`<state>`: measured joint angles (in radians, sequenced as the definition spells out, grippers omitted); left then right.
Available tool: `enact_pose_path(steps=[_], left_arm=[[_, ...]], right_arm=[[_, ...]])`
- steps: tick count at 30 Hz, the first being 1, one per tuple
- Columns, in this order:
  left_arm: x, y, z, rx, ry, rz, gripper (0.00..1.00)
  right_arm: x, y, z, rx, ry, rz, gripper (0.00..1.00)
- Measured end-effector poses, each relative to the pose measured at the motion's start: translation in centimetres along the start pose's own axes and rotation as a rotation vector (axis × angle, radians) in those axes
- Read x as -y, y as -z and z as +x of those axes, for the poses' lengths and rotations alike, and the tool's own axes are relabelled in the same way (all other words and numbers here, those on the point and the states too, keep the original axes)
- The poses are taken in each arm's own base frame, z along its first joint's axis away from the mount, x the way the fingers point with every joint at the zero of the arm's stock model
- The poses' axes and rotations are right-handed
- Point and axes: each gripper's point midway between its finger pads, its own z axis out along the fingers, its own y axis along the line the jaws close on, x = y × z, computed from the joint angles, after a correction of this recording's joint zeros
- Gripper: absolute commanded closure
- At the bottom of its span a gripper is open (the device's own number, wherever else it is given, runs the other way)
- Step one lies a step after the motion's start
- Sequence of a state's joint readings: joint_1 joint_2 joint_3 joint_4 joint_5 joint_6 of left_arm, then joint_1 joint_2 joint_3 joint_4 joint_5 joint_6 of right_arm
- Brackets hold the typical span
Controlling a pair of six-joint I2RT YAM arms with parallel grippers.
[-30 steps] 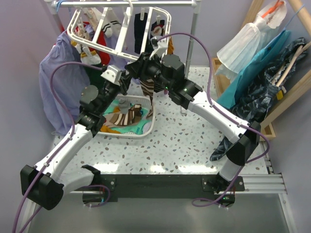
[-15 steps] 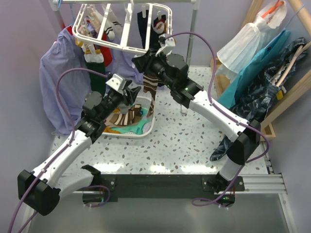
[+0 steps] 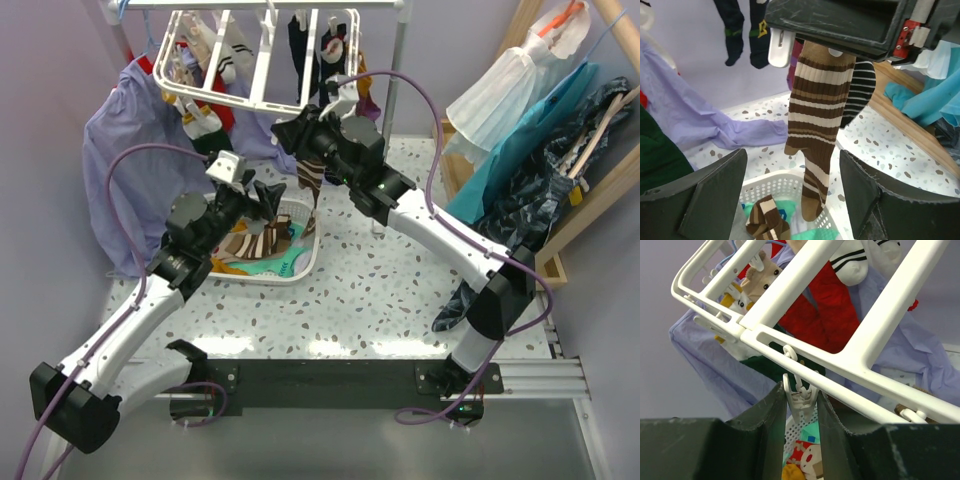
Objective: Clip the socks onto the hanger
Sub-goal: Open the clamp at the hanger.
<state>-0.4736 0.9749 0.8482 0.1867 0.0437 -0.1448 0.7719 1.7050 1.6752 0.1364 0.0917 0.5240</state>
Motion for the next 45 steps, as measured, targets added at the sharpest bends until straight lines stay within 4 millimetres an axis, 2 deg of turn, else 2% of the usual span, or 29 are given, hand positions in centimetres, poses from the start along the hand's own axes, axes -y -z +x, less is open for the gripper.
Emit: enact_pose_path(steps=[3,9,12,18,22,26,30,33,37,39,41,42,45], left_arm=[[-0.3,0.2,0.4,-0.017,0.016,-0.024,0.17],[-0.9,0.8,2.8,-0.112,0.093,-0.078,0.17],[-0.9,1.0,3.0,-0.12,0.106,-0.079,0.2],[-0.7,0.5,1.0,-0.054,0.073,-0.06,0.3],[-0.1,-1.3,-1.7,0.028,0.051,-0.023,0.37],[0.4,-3.2,-4.2,0.104,0.033,0.011,0.4],[0.6,-4.7,-5.2,0.14,0.015,0.029,0.45],[0.8,-5.3,-5.2,0.147,0.007,0.038,0.55],[0.8,-5.8,-5.1,0.152,-0.012,0.045,0.76],[0.7,-6.0,-5.2,0.157,-0.022,0.045,0.85],[0.8,-6.0,-5.3,0.159,-0.034,0.048,0.98],[0.8,-6.0,-5.4,0.161,-0.038,0.049,1.0],[1.0,-6.0,-5.6,0.168,-0.047,0.06,1.0]], right_arm=[[-0.1,0.1,0.0,-0.003,-0.004,-0.003,1.0],[0.1,0.4,-0.4,-0.005,-0.01,0.002,1.0],[0.4,0.5,-0.5,-0.011,-0.017,0.001,1.0],[1.4,0.7,0.1,-0.05,-0.017,0.027,0.99],[1.3,0.8,0.0,-0.055,-0.015,0.026,0.97],[0.7,0.9,-0.3,-0.063,-0.016,0.008,0.97],[0.5,1.1,-0.5,-0.065,-0.017,0.004,0.96],[0.5,1.1,-0.5,-0.068,-0.017,0.003,0.96],[0.3,1.2,-0.5,-0.072,-0.017,-0.003,0.94],[0.2,1.2,-0.4,-0.076,-0.019,-0.01,0.84],[0.2,1.2,-0.5,-0.074,-0.02,-0.012,0.75],[0.2,1.3,-0.6,-0.073,-0.022,-0.012,0.68],[0.0,1.5,-0.9,-0.069,-0.03,-0.014,0.57]])
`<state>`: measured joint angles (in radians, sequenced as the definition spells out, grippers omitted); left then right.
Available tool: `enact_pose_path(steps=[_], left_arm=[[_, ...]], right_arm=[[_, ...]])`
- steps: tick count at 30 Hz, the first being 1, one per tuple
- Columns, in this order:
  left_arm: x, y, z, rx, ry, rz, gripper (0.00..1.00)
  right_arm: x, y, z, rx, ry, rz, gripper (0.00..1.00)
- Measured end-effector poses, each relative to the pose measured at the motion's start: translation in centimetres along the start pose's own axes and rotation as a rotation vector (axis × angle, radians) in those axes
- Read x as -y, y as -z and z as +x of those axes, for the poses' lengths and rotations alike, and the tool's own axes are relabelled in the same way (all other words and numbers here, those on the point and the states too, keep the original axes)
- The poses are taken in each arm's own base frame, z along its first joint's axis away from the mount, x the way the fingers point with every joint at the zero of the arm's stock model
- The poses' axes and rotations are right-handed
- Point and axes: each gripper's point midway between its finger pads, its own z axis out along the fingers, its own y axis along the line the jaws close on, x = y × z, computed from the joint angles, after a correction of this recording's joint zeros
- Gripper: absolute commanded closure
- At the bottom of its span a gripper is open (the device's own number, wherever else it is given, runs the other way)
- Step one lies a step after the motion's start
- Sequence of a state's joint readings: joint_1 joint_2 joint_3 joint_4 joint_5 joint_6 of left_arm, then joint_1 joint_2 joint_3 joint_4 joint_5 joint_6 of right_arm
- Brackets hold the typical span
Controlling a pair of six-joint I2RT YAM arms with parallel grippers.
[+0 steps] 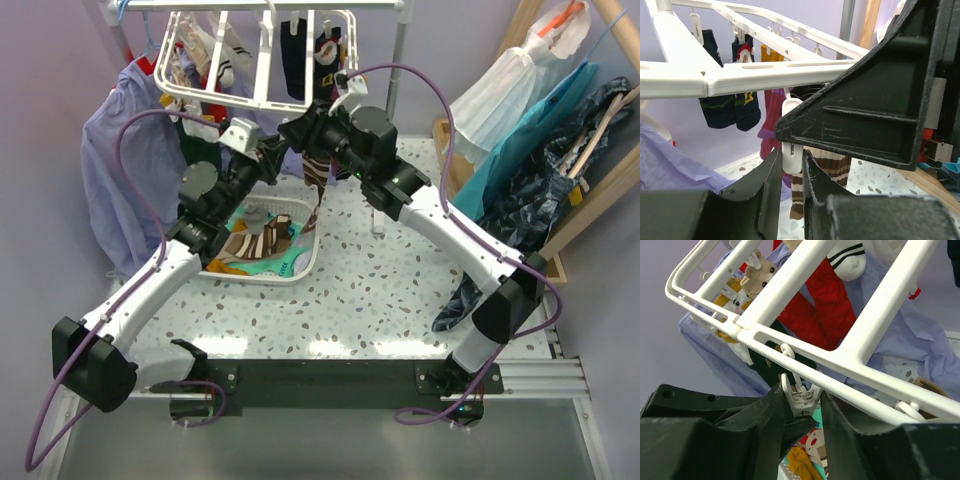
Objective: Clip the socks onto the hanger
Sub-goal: Open the clamp at the hanger.
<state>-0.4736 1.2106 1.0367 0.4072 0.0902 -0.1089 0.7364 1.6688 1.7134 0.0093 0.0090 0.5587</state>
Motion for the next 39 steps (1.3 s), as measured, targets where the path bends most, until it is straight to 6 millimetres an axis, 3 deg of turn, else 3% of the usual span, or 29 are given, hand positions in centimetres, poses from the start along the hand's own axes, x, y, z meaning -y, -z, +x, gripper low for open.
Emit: enact_pose_path(steps=[7,16,23,27,31,32,34,37,39], left_arm=[[0.0,0.0,-0.2,0.006,-0.025,0.003,1.0],[0.0,0.0,-0.3,0.003,-0.055,0.01,1.0],[-0.1,0.0,-0.1,-0.005,-0.075,0.013,1.0],[-0.1,0.0,-0.2,-0.014,-0.076,0.012,1.0],[-0.2,0.0,-0.2,-0.025,-0.078,0.011,0.99],[-0.2,0.0,-0.1,-0.03,-0.079,0.01,0.9],[-0.2,0.0,0.0,-0.038,-0.084,0.01,0.85],[-0.3,0.1,0.2,-0.049,-0.083,0.007,0.74],[-0.4,0.2,0.2,-0.05,-0.083,0.001,0.6]], right_arm=[[-0.5,0.2,-1.0,0.014,-0.016,0.006,0.46],[-0.6,0.5,-2.0,0.031,-0.018,0.037,0.46],[-0.3,0.4,-1.8,0.03,-0.016,0.052,0.53],[-0.1,0.3,-1.7,0.029,-0.009,0.061,0.63],[0.2,0.1,-1.5,0.025,0.0,0.067,0.78],[0.2,0.1,-1.5,0.025,0.003,0.068,0.81],[0.3,0.1,-1.5,0.022,0.01,0.069,0.87],[0.3,0.1,-1.4,0.02,0.017,0.068,0.89],[0.3,0.1,-1.5,0.02,0.021,0.067,0.89]])
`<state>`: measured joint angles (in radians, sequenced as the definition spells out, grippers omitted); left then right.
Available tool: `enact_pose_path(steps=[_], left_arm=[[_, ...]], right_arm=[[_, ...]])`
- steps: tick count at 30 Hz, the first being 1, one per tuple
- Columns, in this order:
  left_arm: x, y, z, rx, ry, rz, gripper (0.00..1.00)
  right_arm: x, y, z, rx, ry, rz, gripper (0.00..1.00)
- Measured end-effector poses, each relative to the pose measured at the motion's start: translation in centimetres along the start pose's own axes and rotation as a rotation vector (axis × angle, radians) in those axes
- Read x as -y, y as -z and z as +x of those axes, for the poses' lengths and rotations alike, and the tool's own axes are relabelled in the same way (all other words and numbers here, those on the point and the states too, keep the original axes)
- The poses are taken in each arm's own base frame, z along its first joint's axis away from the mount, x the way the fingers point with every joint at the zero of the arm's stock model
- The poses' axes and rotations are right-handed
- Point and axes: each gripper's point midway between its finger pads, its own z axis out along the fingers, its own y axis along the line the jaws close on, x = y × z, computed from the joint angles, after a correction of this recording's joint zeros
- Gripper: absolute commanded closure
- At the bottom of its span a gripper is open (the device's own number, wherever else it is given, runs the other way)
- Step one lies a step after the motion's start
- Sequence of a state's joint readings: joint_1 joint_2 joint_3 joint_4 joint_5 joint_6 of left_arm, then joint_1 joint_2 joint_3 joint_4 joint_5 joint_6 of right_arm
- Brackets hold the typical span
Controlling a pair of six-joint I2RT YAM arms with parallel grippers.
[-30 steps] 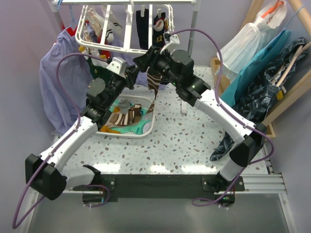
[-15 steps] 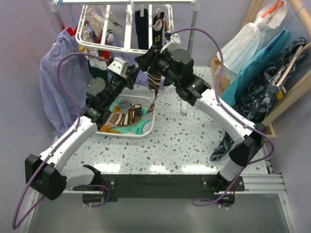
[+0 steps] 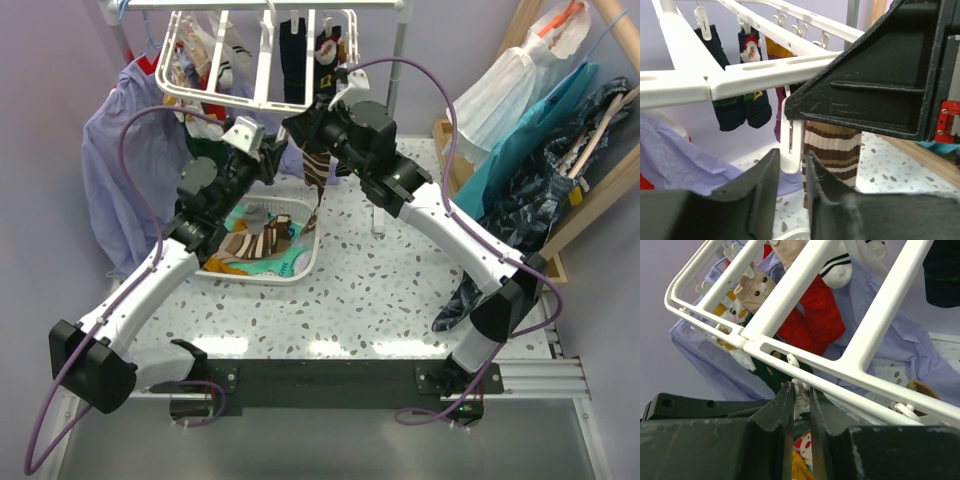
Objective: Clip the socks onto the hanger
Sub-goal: Open the clamp at the hanger, then pick up the sock from the bin.
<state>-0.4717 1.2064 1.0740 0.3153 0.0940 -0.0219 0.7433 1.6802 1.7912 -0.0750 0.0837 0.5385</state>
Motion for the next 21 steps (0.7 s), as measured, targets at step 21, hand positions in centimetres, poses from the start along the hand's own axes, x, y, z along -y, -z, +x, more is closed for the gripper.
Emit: enact_pose_path(steps=[21], left_arm=[[-1.6,8.8,9.3,-0.362,0.323,-0.288,0.28]], right_arm=[[-0.4,-0.1,-0.2,0.015,0.025,-0.027,0.87]])
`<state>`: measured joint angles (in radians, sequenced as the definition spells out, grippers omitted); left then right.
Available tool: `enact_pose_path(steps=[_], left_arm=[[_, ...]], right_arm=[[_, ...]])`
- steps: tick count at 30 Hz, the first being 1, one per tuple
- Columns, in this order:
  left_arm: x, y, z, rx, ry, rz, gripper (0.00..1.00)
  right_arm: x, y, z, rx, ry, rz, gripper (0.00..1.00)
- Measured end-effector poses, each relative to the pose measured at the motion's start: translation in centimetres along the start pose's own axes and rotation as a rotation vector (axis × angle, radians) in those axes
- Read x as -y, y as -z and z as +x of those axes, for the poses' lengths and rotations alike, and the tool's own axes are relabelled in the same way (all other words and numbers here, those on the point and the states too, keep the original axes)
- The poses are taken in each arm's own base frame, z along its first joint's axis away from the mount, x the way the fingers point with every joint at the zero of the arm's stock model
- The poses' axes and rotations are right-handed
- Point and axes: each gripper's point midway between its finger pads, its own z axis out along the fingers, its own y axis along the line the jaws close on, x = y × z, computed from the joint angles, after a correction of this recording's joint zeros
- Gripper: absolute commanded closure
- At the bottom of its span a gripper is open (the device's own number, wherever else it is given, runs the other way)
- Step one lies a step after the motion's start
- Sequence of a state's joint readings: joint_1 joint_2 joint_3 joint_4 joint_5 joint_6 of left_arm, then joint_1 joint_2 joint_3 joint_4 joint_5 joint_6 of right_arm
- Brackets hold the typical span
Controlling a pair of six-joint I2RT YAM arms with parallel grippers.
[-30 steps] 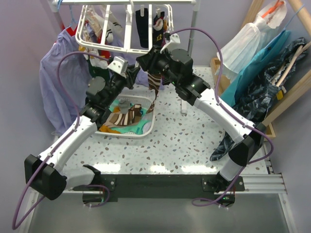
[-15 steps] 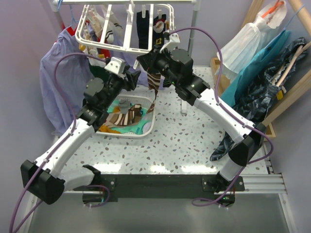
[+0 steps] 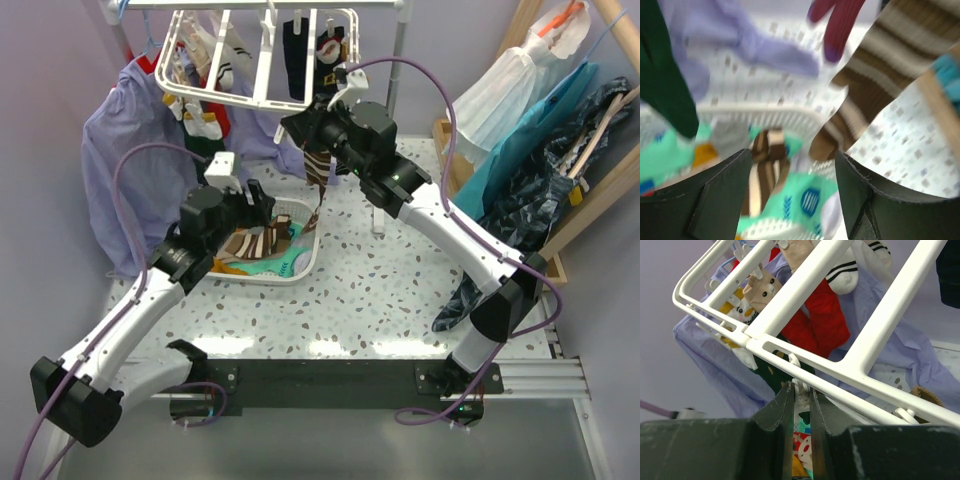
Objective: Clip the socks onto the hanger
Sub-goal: Pick up the sock from the bin.
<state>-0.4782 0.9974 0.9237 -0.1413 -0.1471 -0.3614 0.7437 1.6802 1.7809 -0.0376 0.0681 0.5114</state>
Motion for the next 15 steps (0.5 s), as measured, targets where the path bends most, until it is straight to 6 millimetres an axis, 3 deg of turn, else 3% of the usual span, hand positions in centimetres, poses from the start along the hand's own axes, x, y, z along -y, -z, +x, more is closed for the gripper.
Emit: enact_pose_path(steps=[6,8,15], left_arm=[[-4.2,-0.5,10.4,-0.348,0.036,-0.208,0.32],[-5.5,-0.3,12.1,-0.407,0.072,-0.272,0.33],[-11.9,0.5,15.6,-0.45,0.283,-0.496,0.38]], right_arm=[[-0.1,0.0,0.2,-0.006,0.008,-0.007,0.87],[0.0,0.0,0.2,-0.006,0.009,-0.007,0.87],[0.0,0.0,0.3,-0.009,0.017,-0.008,0.87]])
